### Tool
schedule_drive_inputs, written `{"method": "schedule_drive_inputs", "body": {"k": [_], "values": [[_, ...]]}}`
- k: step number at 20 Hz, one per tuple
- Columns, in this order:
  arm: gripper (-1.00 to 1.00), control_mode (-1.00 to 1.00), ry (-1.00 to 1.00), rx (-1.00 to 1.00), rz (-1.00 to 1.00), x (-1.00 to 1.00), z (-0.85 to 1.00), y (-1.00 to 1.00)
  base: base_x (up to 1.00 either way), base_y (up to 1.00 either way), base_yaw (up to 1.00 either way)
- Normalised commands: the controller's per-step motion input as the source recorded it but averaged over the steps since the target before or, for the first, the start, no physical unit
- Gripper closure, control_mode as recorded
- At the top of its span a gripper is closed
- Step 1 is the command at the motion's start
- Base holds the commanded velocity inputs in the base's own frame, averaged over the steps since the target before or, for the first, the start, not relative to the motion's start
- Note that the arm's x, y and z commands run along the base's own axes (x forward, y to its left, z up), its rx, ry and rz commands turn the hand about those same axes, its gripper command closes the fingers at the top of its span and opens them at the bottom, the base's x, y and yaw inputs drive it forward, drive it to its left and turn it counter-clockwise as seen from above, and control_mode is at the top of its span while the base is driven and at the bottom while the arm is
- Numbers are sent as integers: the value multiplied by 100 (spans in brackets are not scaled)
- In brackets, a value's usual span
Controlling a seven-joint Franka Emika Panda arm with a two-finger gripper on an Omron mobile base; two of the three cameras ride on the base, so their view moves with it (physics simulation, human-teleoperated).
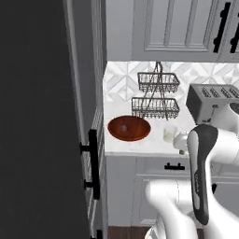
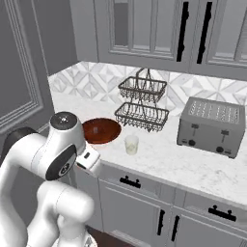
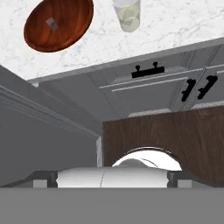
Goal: Grab a lemon wedge from the fridge and one ice cube from the ice bowl, and put them in the glass of lemonade.
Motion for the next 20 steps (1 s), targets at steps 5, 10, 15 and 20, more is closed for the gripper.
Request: {"method": "schedule_drive_inputs", "body": {"k": [5, 10, 15, 20], "values": [[-100, 100, 0, 0, 0, 0, 0, 0, -60, -58, 69], [-100, 100, 0, 0, 0, 0, 0, 0, -29, -12, 92], [-100, 100, 0, 0, 0, 0, 0, 0, -19, 12, 90], [-100, 100, 0, 0, 0, 0, 0, 0, -27, 34, 81]]}}
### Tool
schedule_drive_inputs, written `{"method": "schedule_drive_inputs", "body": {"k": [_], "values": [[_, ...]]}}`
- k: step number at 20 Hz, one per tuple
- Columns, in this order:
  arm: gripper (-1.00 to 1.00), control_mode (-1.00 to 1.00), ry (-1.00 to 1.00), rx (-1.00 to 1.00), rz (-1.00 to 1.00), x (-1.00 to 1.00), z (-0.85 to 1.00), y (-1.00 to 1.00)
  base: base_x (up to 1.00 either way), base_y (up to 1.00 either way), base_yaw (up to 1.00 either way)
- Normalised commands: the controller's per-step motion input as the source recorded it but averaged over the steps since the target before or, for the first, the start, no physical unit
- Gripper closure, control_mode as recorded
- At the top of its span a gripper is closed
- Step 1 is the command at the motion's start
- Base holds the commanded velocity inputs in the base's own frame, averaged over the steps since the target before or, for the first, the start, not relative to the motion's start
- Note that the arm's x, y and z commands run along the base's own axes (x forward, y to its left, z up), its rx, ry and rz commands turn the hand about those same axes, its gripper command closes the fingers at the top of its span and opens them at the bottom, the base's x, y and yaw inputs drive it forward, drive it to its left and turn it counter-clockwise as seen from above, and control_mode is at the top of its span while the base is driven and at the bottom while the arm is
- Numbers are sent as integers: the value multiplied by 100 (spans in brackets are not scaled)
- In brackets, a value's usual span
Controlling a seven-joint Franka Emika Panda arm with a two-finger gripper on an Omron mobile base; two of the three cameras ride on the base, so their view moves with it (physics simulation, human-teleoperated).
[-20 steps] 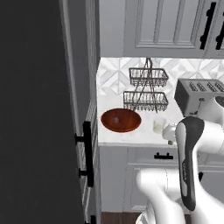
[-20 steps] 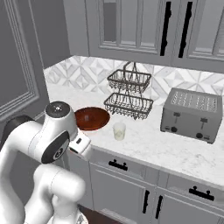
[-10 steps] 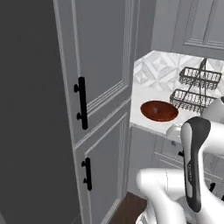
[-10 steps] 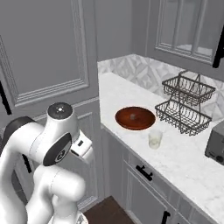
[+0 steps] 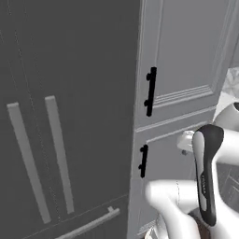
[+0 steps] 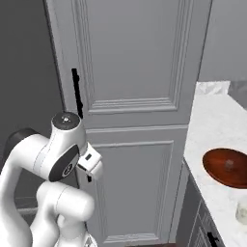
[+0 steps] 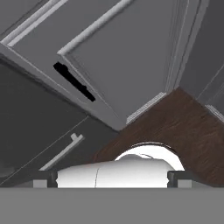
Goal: Grab a lemon wedge from the fridge and one ice cube from the ice bowl, and put them in the glass of lemonade.
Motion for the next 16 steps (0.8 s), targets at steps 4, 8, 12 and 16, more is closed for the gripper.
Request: {"method": "schedule_drive_inputs", "body": {"k": [4, 8, 12, 16], "values": [[-100, 100, 0, 0, 0, 0, 0, 0, -23, 80, 73], [-100, 100, 0, 0, 0, 0, 0, 0, -28, 97, 67], [-100, 100, 0, 0, 0, 0, 0, 0, -20, 84, 59], [-100, 100, 0, 0, 0, 0, 0, 0, -20, 7, 8]]}}
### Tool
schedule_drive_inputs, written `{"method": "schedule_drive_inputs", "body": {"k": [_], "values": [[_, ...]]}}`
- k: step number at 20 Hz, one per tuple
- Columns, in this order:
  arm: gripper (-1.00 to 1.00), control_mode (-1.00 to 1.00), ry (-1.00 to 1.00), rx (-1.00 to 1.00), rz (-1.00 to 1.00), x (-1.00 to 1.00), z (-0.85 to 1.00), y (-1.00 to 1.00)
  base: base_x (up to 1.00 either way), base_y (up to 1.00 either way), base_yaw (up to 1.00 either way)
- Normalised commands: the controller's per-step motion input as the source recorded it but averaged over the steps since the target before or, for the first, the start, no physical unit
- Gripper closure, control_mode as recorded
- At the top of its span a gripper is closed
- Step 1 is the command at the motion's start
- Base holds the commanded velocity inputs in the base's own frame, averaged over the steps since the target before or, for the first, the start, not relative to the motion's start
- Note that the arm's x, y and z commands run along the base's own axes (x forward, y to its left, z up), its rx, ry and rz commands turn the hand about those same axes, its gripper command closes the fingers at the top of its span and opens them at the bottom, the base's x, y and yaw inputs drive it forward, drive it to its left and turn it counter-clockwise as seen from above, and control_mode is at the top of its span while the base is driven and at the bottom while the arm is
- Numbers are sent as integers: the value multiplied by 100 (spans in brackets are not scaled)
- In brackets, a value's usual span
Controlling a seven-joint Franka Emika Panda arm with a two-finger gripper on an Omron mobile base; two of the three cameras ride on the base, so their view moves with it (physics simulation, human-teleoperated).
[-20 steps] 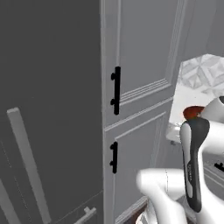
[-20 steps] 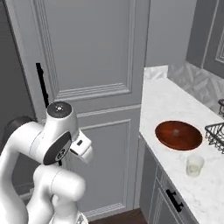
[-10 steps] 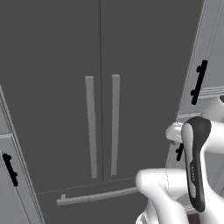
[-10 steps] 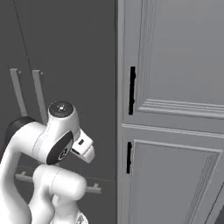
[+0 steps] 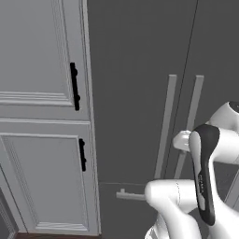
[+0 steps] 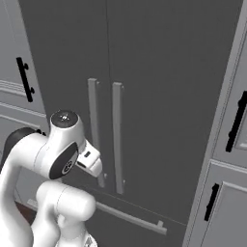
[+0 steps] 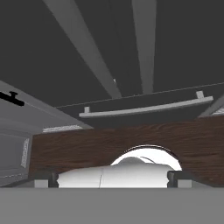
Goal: Grab a lemon wedge from the fridge and one ice cube from the ice bowl, and put them in the glass of lemonade.
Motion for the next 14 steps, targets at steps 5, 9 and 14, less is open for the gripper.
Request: {"method": "schedule_drive_inputs", "body": {"k": [5, 9, 14], "values": [[-100, 100, 0, 0, 0, 0, 0, 0, -36, 11, -29], [-100, 100, 0, 0, 0, 0, 0, 0, 0, 65, -39], [-100, 100, 0, 0, 0, 0, 0, 0, -22, 6, -7]]}}
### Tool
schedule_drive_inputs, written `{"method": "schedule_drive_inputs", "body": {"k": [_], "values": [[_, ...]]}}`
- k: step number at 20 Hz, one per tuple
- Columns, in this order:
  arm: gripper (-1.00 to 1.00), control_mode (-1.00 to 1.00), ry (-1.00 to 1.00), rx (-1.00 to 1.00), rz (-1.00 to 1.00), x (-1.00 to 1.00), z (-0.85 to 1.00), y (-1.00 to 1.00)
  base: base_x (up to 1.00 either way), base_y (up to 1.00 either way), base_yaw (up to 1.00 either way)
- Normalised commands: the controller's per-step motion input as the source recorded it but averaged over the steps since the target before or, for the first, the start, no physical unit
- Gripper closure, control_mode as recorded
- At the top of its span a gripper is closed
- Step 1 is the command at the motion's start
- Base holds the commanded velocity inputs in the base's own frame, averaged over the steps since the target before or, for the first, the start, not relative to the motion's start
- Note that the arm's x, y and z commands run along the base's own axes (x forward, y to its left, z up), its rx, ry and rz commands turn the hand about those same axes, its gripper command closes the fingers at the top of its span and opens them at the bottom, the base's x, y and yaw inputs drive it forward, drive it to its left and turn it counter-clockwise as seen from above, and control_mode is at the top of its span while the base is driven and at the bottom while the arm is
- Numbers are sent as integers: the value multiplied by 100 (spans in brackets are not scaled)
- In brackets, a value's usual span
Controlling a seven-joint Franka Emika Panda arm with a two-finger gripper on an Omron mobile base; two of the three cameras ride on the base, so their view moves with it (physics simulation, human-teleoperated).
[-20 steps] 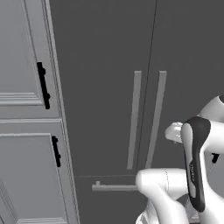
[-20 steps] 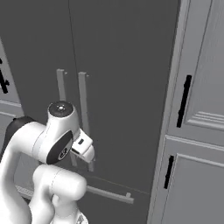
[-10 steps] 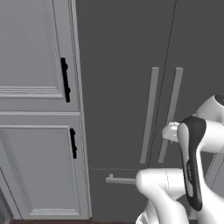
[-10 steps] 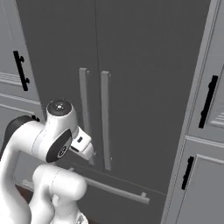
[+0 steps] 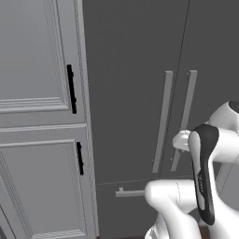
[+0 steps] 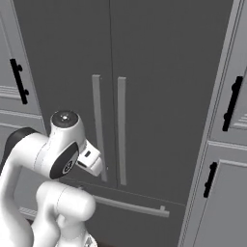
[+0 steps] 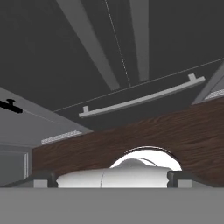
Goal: Grab a lemon wedge from the fridge and one ice cube from the ice bowl, and put them in the glass of lemonade.
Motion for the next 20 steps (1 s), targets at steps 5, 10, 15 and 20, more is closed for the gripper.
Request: {"method": "schedule_drive_inputs", "body": {"k": [5, 10, 15, 20], "values": [[-100, 100, 0, 0, 0, 0, 0, 0, -26, -38, 6], [-100, 100, 0, 0, 0, 0, 0, 0, -5, -13, 4], [-100, -100, 0, 0, 0, 0, 0, 1, 1, 2, 0], [-100, -100, 0, 0, 0, 2, 0, 3, 0, 0, 0]]}}
